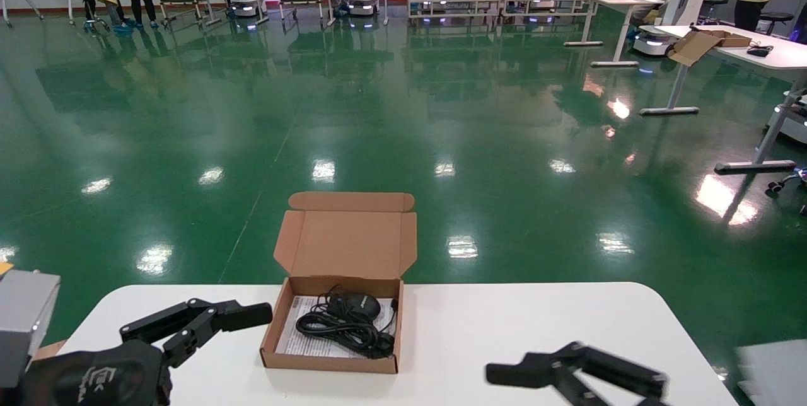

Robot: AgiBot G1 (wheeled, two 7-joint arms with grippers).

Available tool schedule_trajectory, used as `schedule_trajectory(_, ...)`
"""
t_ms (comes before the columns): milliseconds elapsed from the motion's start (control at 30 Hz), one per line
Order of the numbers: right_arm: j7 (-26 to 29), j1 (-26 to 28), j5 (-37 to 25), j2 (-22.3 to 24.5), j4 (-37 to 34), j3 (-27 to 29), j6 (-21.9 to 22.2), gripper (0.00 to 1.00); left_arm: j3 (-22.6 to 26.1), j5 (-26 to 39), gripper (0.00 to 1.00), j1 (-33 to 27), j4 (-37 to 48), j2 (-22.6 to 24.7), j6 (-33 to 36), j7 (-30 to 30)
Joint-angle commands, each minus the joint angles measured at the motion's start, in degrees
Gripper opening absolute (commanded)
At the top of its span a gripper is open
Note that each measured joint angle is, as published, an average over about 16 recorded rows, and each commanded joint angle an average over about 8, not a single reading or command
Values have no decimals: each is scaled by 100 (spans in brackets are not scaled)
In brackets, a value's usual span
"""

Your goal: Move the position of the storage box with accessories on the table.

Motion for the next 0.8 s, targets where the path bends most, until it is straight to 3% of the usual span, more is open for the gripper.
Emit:
schedule_trajectory(33, 16, 95, -189, -89, 25, -113, 2, 100, 0, 0, 100, 0, 0, 0, 0, 0)
schedule_trajectory(233, 807, 908, -840, -784, -755, -668, 126, 100, 0, 0, 100, 0, 0, 0, 0, 0)
schedule_trajectory(400, 1216, 1488, -1491, -1398, -1677, -1052, 508, 100, 0, 0, 100, 0, 0, 0, 0, 0)
schedule_trajectory(800, 864, 2494, -2891, -3237, -4213, -1765, 1830, 100, 0, 0, 100, 0, 0, 0, 0, 0)
